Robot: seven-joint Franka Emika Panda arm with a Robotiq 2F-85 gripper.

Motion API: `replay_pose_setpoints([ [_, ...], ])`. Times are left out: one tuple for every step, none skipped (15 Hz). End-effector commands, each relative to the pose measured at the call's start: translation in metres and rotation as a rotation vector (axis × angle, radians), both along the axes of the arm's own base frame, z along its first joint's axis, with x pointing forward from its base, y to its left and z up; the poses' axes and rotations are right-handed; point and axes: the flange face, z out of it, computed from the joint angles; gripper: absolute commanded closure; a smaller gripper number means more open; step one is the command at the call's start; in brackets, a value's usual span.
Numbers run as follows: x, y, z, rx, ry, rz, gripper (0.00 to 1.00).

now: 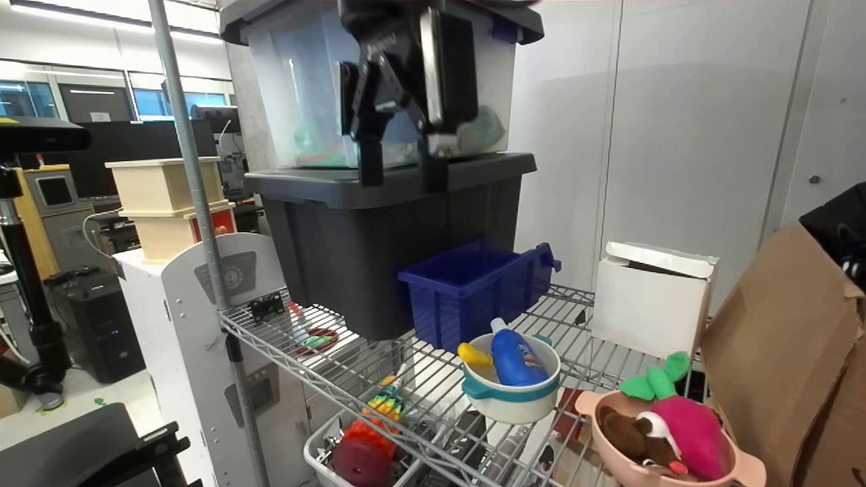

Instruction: Move the brown doll to the left bowl

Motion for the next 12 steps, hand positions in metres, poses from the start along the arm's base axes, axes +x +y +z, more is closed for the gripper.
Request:
replay_pose_setpoints([
  [0.046, -0.021, -0.061, -0.015, 0.018, -0.014, 0.0],
  [0.055, -0.025, -0.075, -0.024, 0.021, -0.018, 0.0],
  [0.061, -0.028, -0.088, -0.027, 0.024, -0.019, 0.0],
  [0.068, -0.031, -0.099, -0.028, 0.028, -0.019, 0.0],
  [0.073, -0.034, -0.107, -0.028, 0.03, -0.017, 0.0],
  [0.077, -0.035, -0.115, -0.03, 0.032, -0.015, 0.0],
  [0.08, -0.035, -0.119, -0.031, 0.036, -0.001, 0.0],
  [0.084, -0.035, -0.122, -0.028, 0.039, 0.002, 0.0],
  [0.088, -0.036, -0.124, -0.023, 0.041, 0.004, 0.0],
  [0.091, -0.037, -0.126, -0.017, 0.041, 0.007, 0.0],
  [0.095, -0.037, -0.126, -0.017, 0.037, 0.012, 0.0],
  [0.098, -0.037, -0.127, -0.016, 0.033, 0.02, 0.0],
])
